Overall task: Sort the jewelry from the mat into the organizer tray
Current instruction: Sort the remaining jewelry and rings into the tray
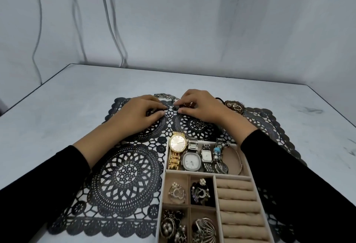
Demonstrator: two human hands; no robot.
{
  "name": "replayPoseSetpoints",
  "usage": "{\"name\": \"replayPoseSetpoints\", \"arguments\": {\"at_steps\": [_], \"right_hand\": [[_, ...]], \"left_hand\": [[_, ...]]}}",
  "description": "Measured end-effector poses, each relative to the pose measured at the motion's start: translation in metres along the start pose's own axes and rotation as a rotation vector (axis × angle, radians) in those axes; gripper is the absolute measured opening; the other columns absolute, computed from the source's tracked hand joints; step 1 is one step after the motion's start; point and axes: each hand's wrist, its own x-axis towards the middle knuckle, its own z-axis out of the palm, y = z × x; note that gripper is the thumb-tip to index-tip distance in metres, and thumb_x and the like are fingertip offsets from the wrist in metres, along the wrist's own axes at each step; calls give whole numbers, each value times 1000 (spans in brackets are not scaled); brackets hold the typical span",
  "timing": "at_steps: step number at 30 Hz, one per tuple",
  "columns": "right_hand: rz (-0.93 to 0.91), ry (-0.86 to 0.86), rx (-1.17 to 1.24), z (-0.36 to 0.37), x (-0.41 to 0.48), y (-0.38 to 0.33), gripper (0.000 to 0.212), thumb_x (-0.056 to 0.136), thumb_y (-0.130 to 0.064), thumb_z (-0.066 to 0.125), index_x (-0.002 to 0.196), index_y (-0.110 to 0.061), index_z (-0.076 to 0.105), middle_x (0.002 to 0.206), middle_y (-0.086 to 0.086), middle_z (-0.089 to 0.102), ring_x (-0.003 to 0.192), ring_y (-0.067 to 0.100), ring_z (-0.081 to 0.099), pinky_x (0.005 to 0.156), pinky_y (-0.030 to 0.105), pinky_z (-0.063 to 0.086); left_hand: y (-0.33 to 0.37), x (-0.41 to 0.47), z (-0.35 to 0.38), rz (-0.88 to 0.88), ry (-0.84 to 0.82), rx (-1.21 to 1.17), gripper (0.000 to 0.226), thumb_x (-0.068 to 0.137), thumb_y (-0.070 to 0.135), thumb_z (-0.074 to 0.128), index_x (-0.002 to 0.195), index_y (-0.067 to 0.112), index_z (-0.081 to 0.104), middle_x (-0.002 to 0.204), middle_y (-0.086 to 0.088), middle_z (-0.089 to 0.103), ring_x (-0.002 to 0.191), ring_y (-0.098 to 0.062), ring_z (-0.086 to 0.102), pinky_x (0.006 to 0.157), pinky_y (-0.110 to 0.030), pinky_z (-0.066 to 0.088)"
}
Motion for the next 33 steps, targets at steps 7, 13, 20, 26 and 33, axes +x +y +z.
{"name": "replayPoseSetpoints", "arguments": {"at_steps": [7, 13, 20, 26, 33], "right_hand": [[-12, -22, -58, 0, 1, -1, 21, 90, -28, 64, 109, -23, 71, 109, 1, 55, 102, 15, 53, 82, 21, 35], [-12, -52, -89, 1, 3, -3, 22, 90, -30, 63, 111, -23, 67, 109, 2, 50, 100, 15, 49, 85, 24, 35], [24, -92, -118, -3, 2, -5, 18, 91, -26, 63, 107, -18, 63, 110, 2, 45, 101, 14, 44, 83, 23, 32], [70, -128, -102, -4, 2, -4, 17, 91, -23, 62, 107, -16, 60, 111, -1, 40, 105, 11, 38, 88, 21, 30], [103, -166, -65, -5, 0, -5, 5, 92, -21, 60, 97, -19, 59, 111, -1, 41, 106, 12, 39, 100, 31, 35]], "left_hand": [[-8, 8, -3, -54, 18, -31, 20, 90, 33, 67, 108, 29, 74, 103, 9, 62, 89, -5, 56, 76, -24, 42], [-7, 12, -4, -106, 25, -58, 13, 86, 33, 72, 99, 29, 74, 100, 6, 64, 90, -7, 57, 73, -20, 41], [-8, 10, -2, -117, 39, -105, 10, 86, 31, 72, 97, 29, 72, 97, 8, 64, 84, 0, 55, 70, -11, 38], [-10, 7, 1, -76, 65, -147, 13, 86, 29, 73, 98, 32, 71, 93, 12, 64, 86, 0, 57, 69, -6, 38], [-13, 5, 3, -1, 80, -158, 15, 87, 27, 72, 101, 33, 71, 90, 13, 66, 87, -4, 61, 73, -12, 45]]}}
